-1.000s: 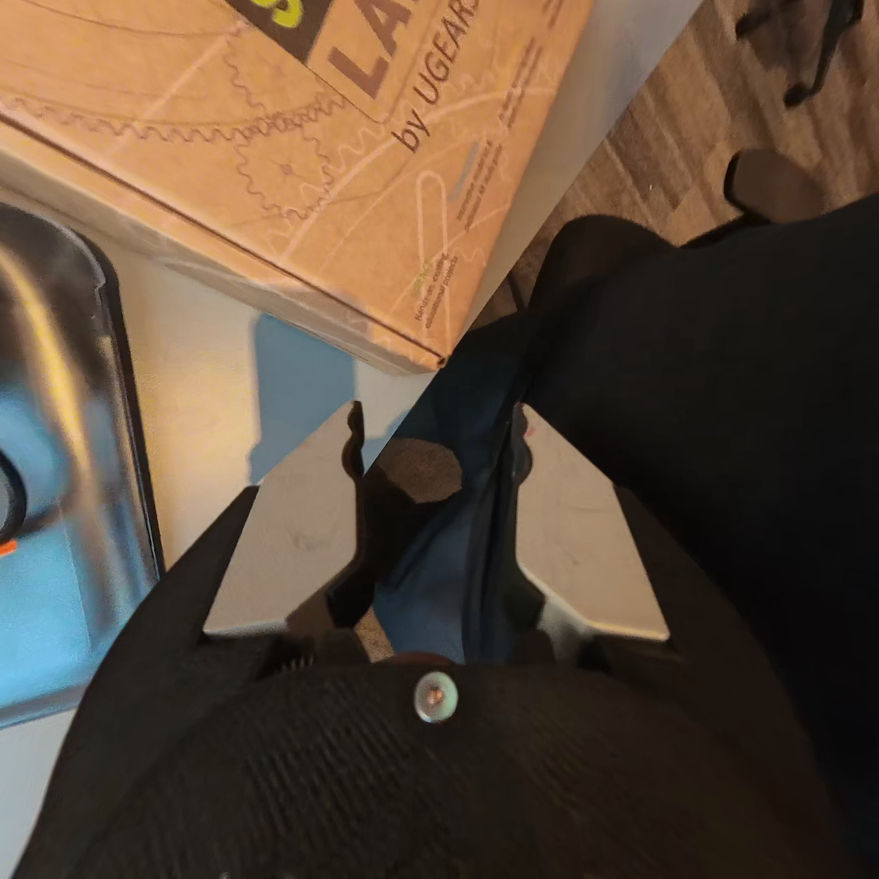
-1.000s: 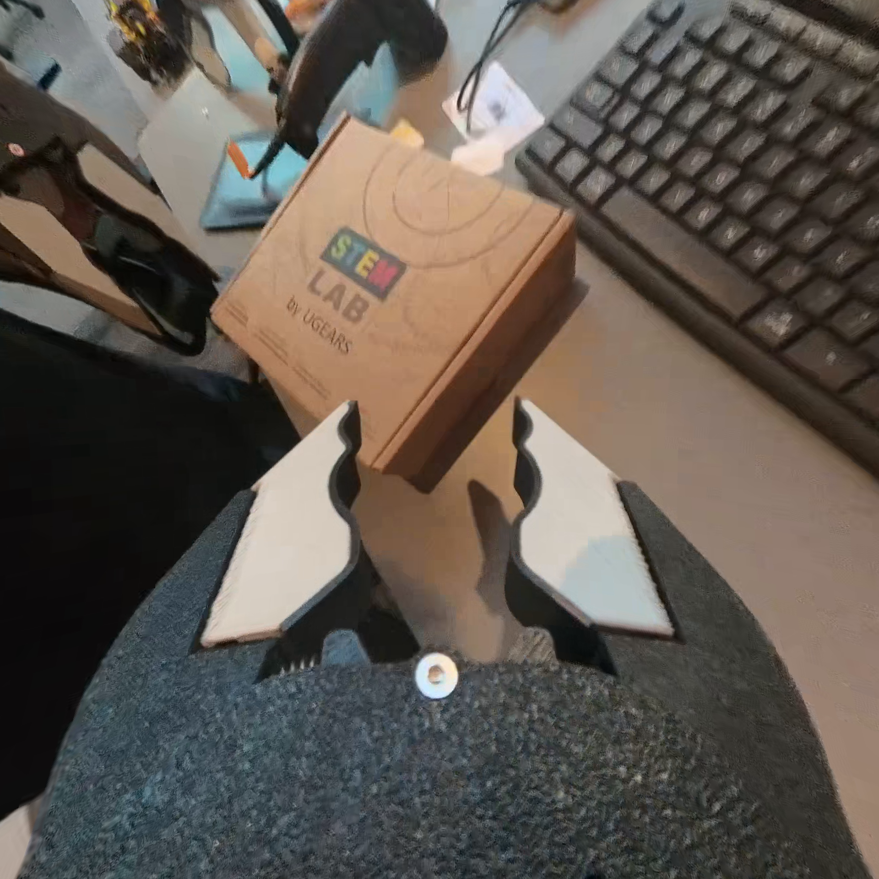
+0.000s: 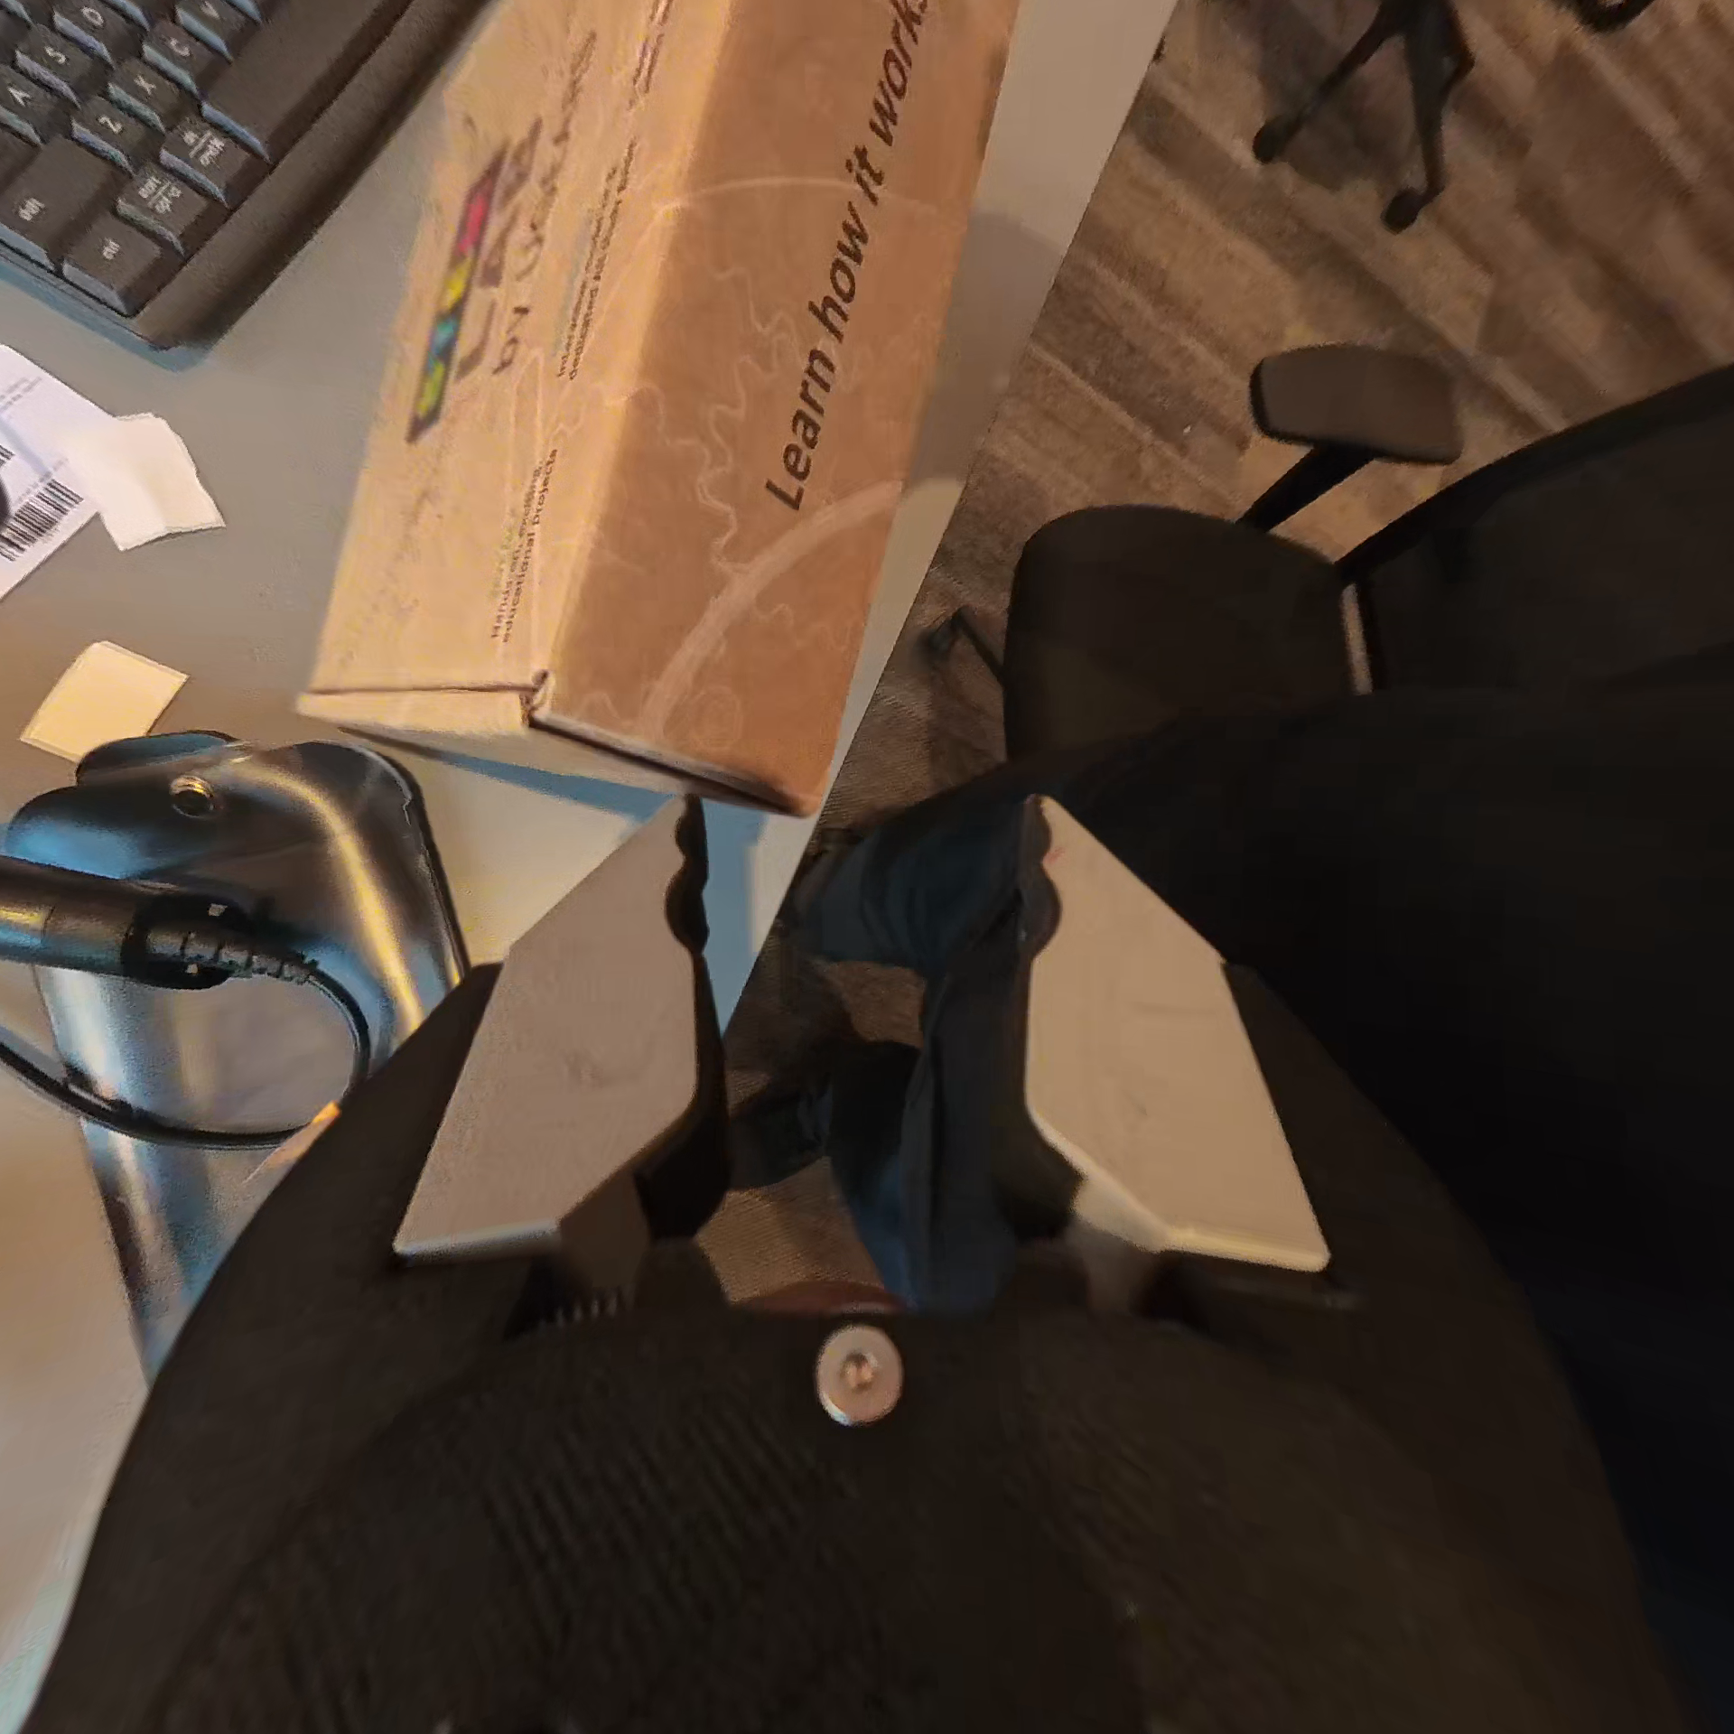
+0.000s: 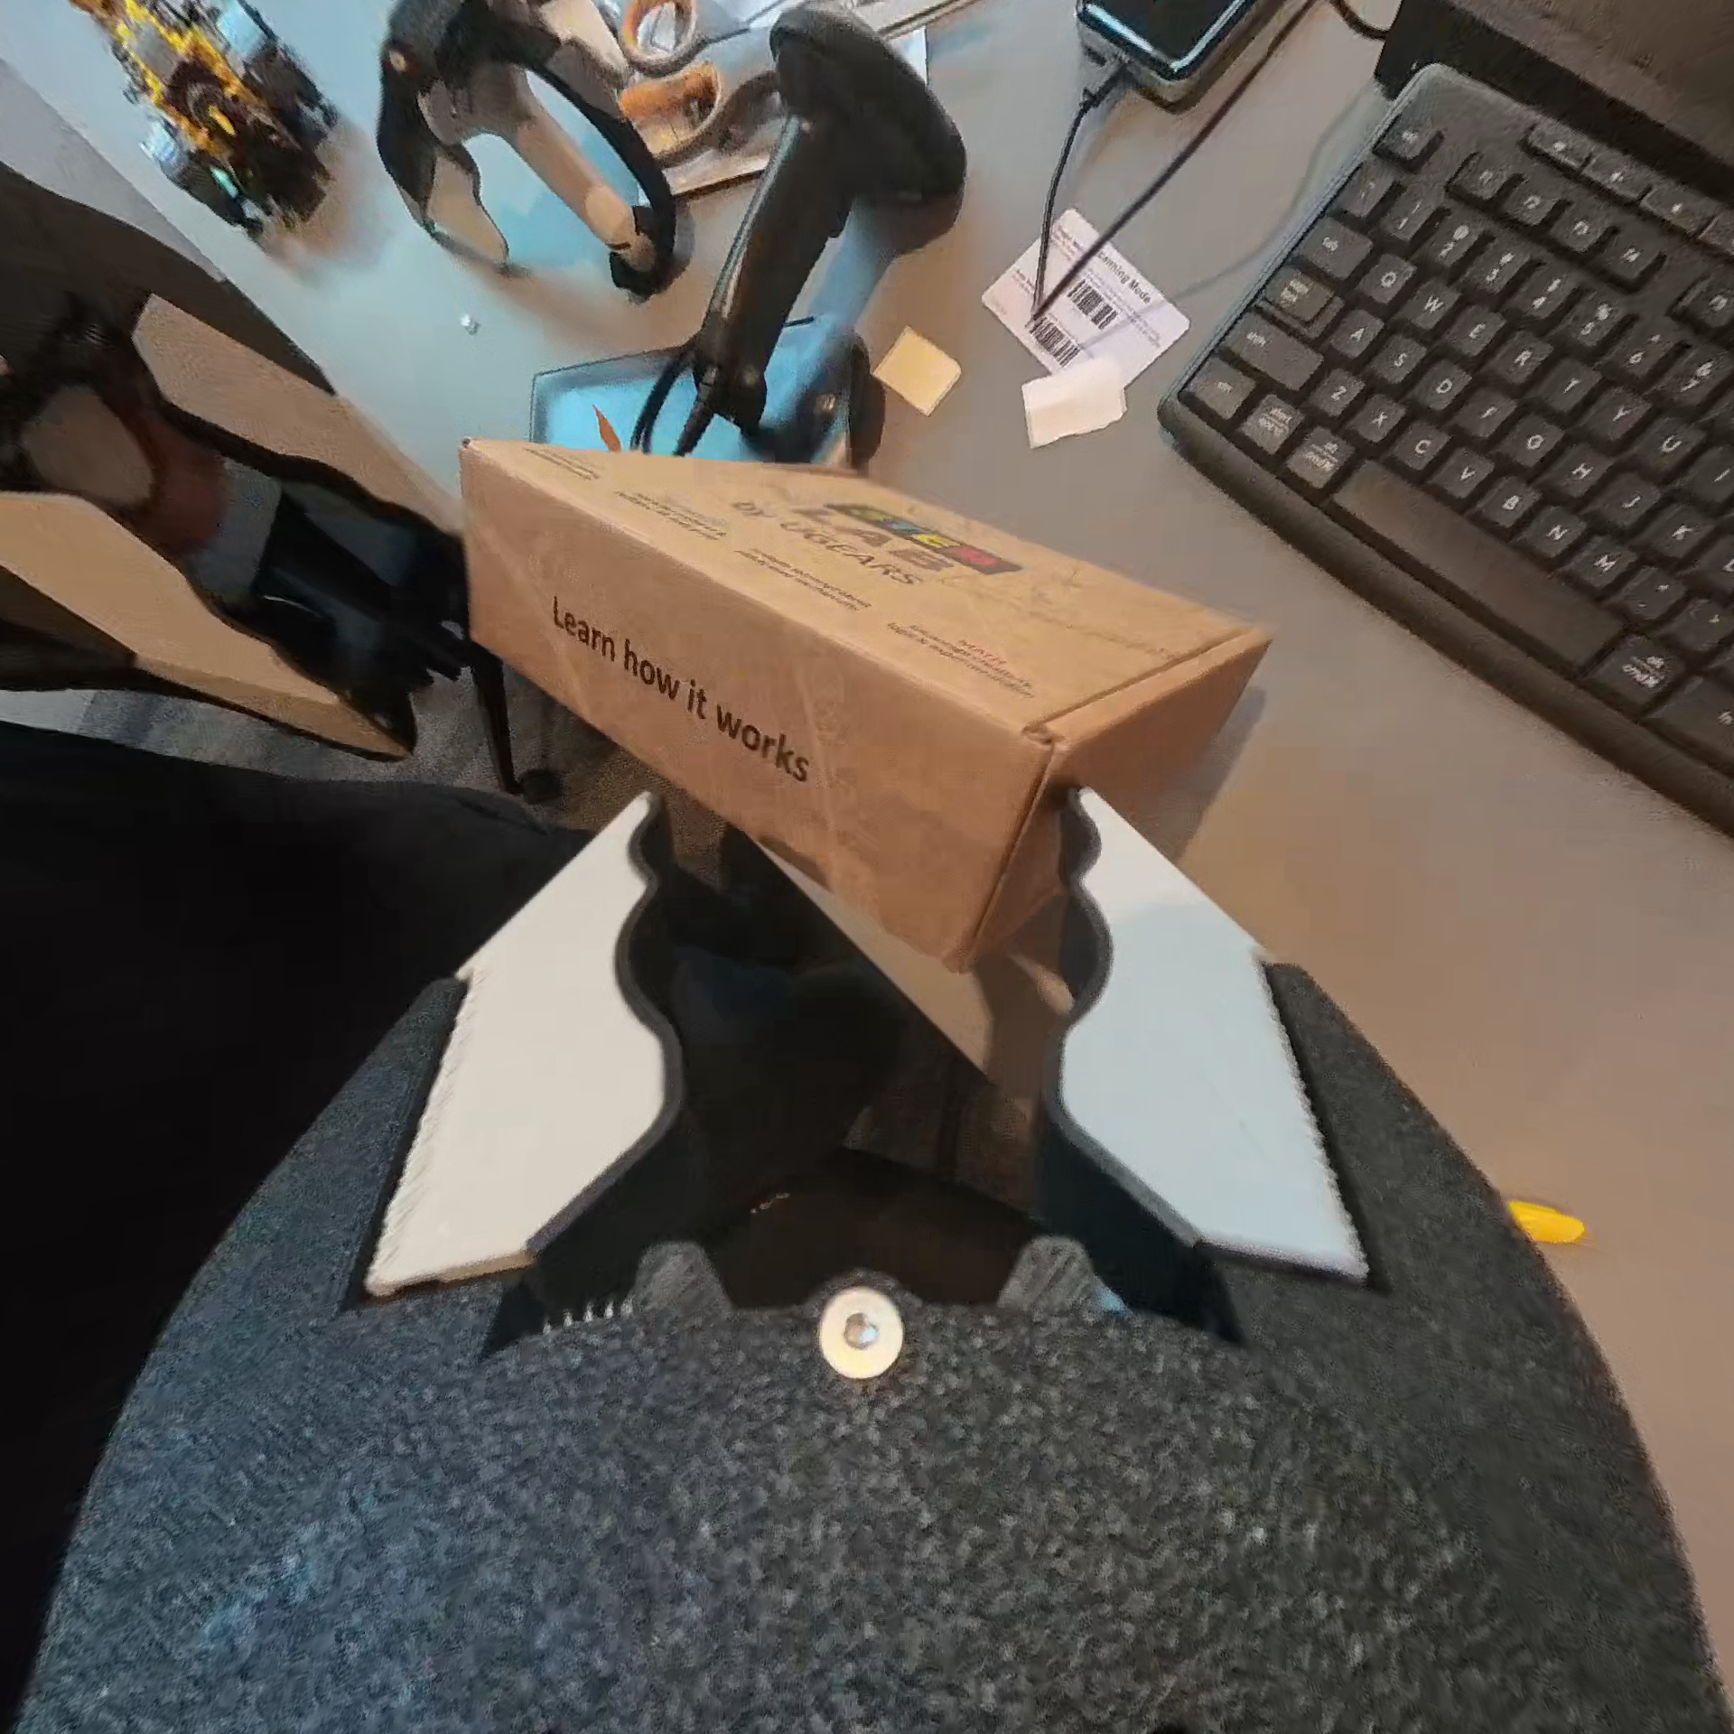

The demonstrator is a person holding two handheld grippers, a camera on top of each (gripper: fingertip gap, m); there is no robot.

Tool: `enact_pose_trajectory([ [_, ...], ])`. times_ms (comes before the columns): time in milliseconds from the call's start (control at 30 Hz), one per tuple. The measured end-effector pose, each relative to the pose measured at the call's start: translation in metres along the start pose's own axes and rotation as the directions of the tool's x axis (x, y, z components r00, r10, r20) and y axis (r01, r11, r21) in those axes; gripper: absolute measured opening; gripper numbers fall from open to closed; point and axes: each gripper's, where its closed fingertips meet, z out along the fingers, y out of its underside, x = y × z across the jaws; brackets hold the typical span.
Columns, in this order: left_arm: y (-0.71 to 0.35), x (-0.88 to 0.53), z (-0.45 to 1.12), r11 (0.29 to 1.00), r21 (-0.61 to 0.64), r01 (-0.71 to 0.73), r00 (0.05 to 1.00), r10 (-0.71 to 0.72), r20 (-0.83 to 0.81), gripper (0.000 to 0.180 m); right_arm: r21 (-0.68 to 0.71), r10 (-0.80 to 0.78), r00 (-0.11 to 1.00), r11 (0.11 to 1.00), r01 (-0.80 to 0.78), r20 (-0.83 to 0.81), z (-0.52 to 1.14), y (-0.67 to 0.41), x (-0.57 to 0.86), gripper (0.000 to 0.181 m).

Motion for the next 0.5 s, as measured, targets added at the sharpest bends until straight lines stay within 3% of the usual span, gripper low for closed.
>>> enact_pose_trajectory([
  [133, -0.012, 0.004, -0.013, 0.998, 0.002, 0.070, 0.997, -0.070, -0.040, 0.071, -0.024, -0.033, 0.999, 0.999, 0.032, -0.042, -0.009, -0.012, 0.005, 0.069],
  [267, -0.008, -0.008, -0.003, 0.996, 0.004, 0.088, 0.996, -0.088, -0.014, 0.059, -0.039, 0.027, 1.000, 0.999, -0.027, 0.002, 0.011, -0.010, 0.019, 0.069],
  [333, -0.005, -0.009, 0.002, 0.994, -0.008, 0.107, 0.994, -0.107, -0.026, 0.056, -0.059, 0.063, 0.997, 0.996, -0.061, 0.036, 0.020, -0.005, 0.021, 0.078],
  [500, -0.001, -0.015, 0.004, 0.997, 0.020, 0.081, 0.996, -0.081, 0.025, 0.063, -0.032, 0.081, 0.995, 0.996, -0.080, 0.051, 0.031, -0.006, 0.027, 0.074],
])
